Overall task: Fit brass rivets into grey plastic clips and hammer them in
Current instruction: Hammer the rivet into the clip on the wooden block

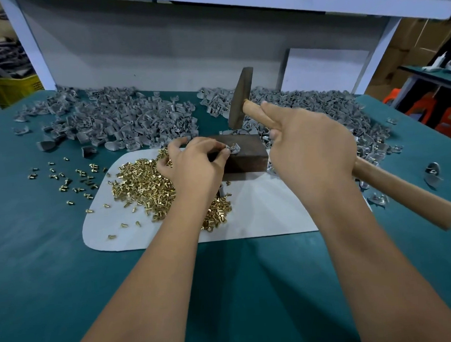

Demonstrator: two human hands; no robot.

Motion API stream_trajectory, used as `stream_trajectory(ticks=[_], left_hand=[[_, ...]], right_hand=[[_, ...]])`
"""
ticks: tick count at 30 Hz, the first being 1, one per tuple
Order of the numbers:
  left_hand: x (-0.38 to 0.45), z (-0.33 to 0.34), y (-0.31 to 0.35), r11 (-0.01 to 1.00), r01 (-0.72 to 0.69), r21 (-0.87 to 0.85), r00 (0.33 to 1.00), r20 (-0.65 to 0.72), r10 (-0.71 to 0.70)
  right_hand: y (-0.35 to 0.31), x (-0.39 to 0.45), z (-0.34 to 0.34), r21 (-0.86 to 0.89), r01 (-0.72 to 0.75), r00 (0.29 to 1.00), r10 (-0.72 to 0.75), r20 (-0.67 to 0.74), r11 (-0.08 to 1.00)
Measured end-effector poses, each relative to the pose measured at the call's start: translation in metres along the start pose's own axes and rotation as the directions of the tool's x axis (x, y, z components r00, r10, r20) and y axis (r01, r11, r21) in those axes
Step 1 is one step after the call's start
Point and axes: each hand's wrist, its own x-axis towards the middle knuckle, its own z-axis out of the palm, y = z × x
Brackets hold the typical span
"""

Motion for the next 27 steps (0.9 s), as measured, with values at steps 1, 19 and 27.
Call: stream_trajectory(ticks=[1, 19, 27], left_hand=[[0.000, 0.000, 0.000, 1.000, -0.001, -0.001, 1.000, 0.000, 0.001], [0.000, 0.004, 0.001, 0.994, -0.038, 0.101, 0.998, -0.046, 0.043], [0.000, 0.004, 0.004, 0.993, -0.041, 0.113, 0.998, -0.051, 0.047]], right_hand=[[0.000, 0.001, 0.001, 0.005, 0.000, 1.000, 0.000, -0.005, 1.000], [-0.003, -0.011, 0.026, -0.003, 0.058, 0.990, -0.057, 0.131, 0.998], [-0.008, -0.034, 0.033, 0.009, 0.022, 0.984, -0.023, 0.179, 1.000]])
